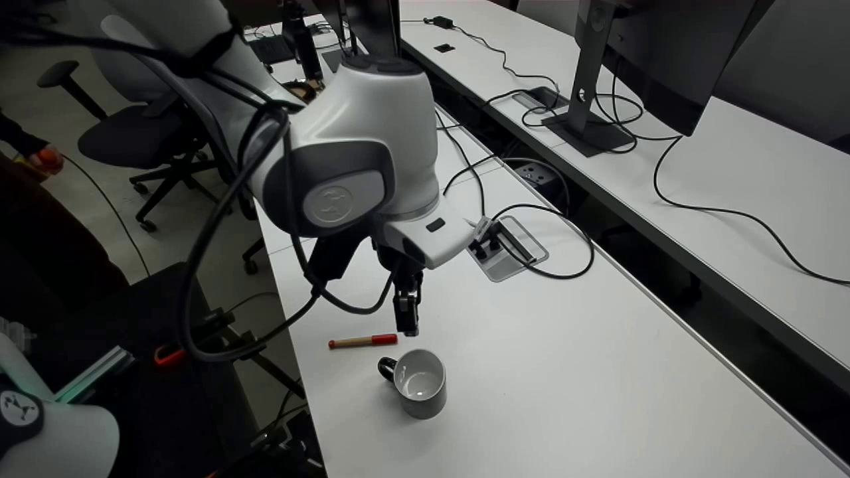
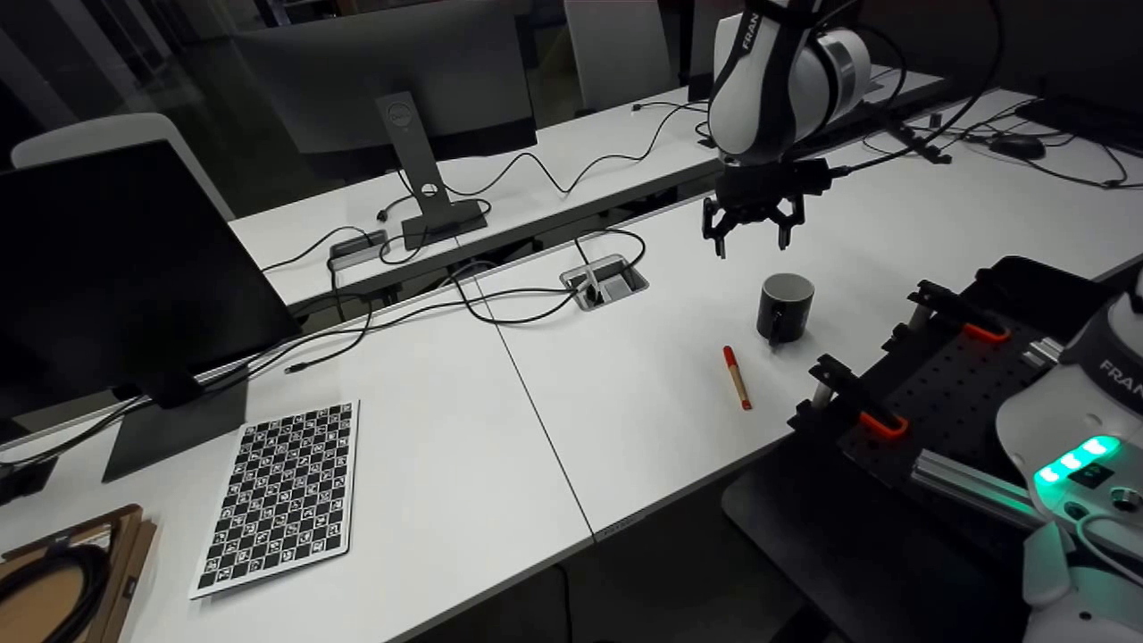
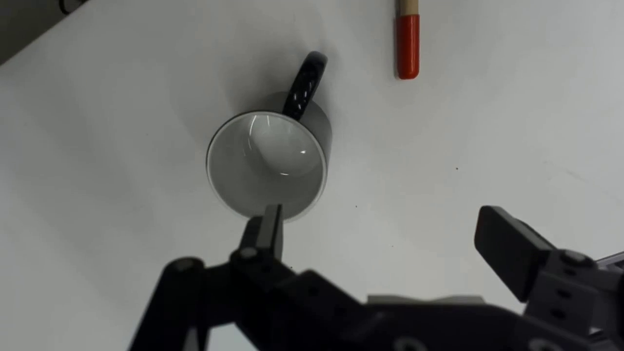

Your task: Pick up the black cup from the table and move it slightly to the left.

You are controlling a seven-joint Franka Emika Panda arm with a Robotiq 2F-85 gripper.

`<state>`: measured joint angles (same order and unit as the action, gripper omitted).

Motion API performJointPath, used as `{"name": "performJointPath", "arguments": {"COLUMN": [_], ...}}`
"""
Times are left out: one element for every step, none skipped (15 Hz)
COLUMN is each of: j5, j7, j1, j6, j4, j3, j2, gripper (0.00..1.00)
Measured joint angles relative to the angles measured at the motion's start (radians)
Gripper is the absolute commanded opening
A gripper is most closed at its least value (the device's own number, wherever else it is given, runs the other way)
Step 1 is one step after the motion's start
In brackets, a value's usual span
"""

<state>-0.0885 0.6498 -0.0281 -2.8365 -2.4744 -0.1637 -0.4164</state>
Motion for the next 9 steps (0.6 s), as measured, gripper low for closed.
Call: {"name": "performJointPath", "arguments": {"j5": [0.016, 0.031, 0.046, 0.06, 0.076, 0.095, 0.117, 0.14, 0.162], "j7": [0.0, 0.0, 0.0, 0.0, 0.0, -0.003, -0.006, -0.01, -0.016], "j1": [-0.004, -0.007, -0.008, -0.009, -0.008, -0.005, 0.0, 0.004, 0.01], "j6": [-0.001, -0.002, -0.002, -0.003, -0.004, -0.004, -0.004, -0.004, -0.004], "j4": [0.007, 0.013, 0.018, 0.023, 0.027, 0.031, 0.033, 0.035, 0.037], "j3": [-0.008, -0.014, -0.021, -0.026, -0.03, -0.031, -0.029, -0.027, -0.023], "j2": [-0.017, -0.031, -0.045, -0.058, -0.071, -0.083, -0.093, -0.102, -0.111], "gripper": [1.0, 1.0, 1.0, 1.0, 1.0, 1.0, 1.0, 1.0, 1.0]}}
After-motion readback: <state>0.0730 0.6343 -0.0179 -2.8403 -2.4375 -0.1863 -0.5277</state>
